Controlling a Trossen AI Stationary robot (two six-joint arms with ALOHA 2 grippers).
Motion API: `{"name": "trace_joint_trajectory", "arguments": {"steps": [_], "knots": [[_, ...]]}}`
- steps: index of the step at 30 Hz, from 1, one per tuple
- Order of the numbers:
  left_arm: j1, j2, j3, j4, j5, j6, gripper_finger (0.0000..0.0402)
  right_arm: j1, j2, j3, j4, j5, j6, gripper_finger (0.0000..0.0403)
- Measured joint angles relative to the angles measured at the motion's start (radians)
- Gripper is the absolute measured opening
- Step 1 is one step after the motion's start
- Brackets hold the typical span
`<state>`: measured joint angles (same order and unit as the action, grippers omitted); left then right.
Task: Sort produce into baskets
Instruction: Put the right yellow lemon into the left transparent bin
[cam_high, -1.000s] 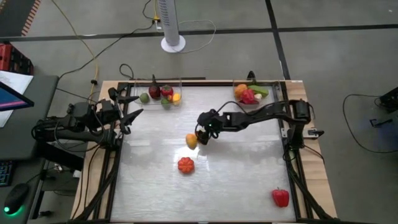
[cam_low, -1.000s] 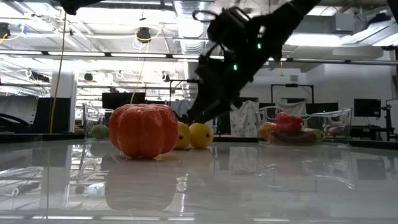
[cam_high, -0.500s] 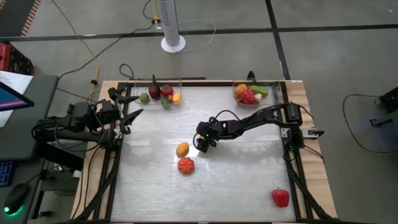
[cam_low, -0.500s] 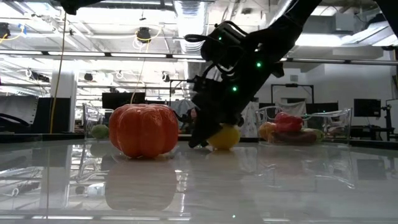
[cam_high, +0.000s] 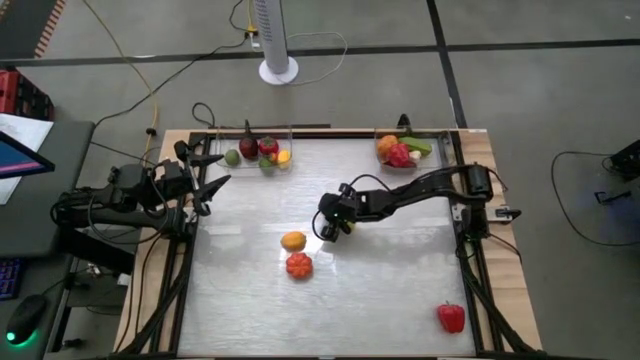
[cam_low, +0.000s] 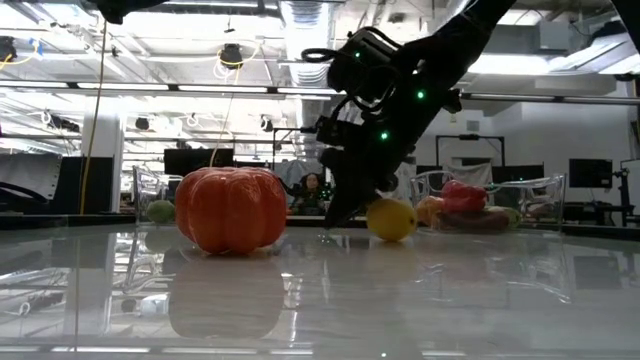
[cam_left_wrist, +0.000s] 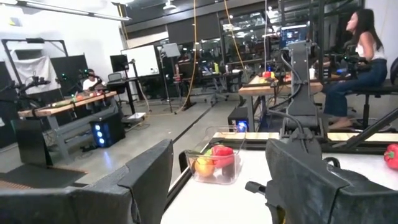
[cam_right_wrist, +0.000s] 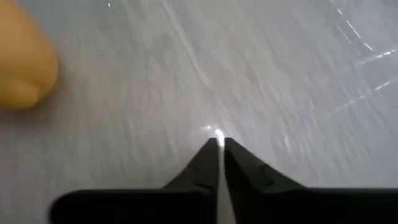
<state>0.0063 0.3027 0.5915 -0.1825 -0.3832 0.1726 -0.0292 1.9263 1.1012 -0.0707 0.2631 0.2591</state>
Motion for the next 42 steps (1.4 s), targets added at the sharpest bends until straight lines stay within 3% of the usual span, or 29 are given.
{"name": "trace_joint_trajectory", "arguments": {"steps": [3, 6, 9, 14, 19, 23, 31, 42], "knots": [[0.0, 0.0, 0.0, 0.0, -0.001, 0.0, 0.0245, 0.0, -0.056, 0.001, -0.006, 0.0, -0.024, 0.002], [0.0, 0.0, 0.0, 0.0, -0.003, 0.0, 0.0245, 0.002, -0.138, 0.001, -0.035, 0.001, -0.032, 0.003], [0.0, 0.0, 0.0, 0.0, -0.004, 0.0, 0.0245, 0.003, -0.219, 0.001, -0.114, 0.002, -0.026, 0.0085], [0.0, 0.0, 0.0, 0.0, -0.004, 0.0, 0.0245, 0.012, -0.294, -0.032, -0.217, 0.004, 0.068, 0.0209], [0.0, 0.0, 0.0, 0.0, -0.003, -0.002, 0.0245, 0.057, -0.286, -0.124, -0.199, 0.041, 0.132, 0.0313], [0.0, 0.0, 0.0, 0.0, -0.003, -0.004, 0.0245, 0.089, -0.285, -0.217, -0.082, 0.14, 0.133, 0.0357], [0.0, 0.0, 0.0, -0.001, -0.003, -0.01, 0.0245, 0.092, -0.269, -0.348, 0.121, 0.126, 0.138, 0.0363], [0.0, 0.0, 0.0, -0.002, -0.007, -0.009, 0.0245, 0.095, -0.27, -0.372, 0.132, 0.127, 0.152, 0.0329]]}}
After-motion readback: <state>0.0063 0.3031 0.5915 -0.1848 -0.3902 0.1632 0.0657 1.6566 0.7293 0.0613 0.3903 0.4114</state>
